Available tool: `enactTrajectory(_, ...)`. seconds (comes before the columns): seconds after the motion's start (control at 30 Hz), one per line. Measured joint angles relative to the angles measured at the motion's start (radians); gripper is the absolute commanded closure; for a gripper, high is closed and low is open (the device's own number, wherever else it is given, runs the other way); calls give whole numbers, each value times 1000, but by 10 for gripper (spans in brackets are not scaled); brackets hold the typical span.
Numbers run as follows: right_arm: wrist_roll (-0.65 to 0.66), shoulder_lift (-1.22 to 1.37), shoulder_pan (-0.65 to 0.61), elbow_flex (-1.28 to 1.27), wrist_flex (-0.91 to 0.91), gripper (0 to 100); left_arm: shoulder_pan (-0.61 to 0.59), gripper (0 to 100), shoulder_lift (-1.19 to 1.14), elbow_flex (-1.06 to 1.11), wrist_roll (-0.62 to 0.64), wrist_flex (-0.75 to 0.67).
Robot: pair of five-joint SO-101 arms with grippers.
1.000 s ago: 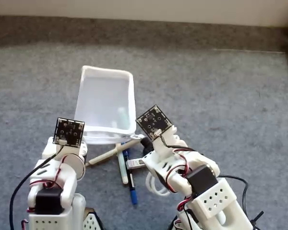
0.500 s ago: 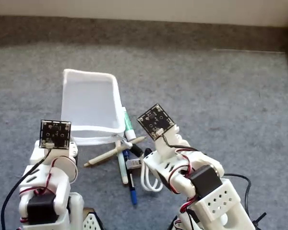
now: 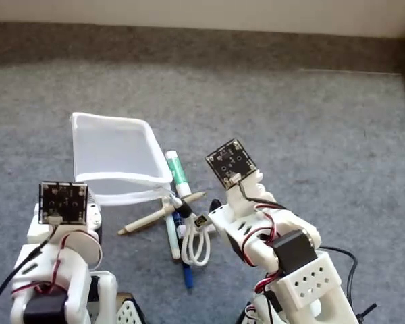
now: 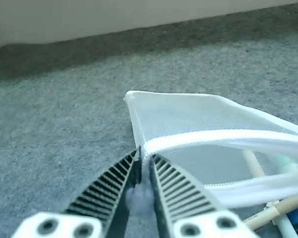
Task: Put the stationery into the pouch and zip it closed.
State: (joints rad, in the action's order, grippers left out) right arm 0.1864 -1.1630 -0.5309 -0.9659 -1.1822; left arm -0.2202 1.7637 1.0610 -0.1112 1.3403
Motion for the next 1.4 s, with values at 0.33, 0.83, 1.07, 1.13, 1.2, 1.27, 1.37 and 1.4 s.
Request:
enactTrajectory(0.33, -48, 0, 8, 0, 6, 803, -5, 993, -333, -276, 69, 86)
enactTrajectory(0.83, -48, 0, 8, 0, 8, 803, -5, 993, -585, -525, 74, 189)
enactTrajectory(1.07, -48, 20, 8, 0, 37, 803, -5, 993, -651, -586, 98, 232)
enactTrajectory(1.13, -48, 71, 8, 0, 37, 803, -5, 993, -654, -589, 100, 235)
enactTrajectory(1.2, -48, 127, 8, 3, 46, 803, -5, 993, -654, -589, 101, 235)
enactTrajectory(1.27, -48, 190, 8, 26, 72, 803, -21, 993, -654, -589, 101, 235)
enactTrajectory(1.37, -48, 272, 8, 63, 107, 803, -86, 993, -660, -589, 101, 235)
enactTrajectory(1.4, -48, 296, 8, 75, 118, 803, -104, 993, -660, -589, 101, 235)
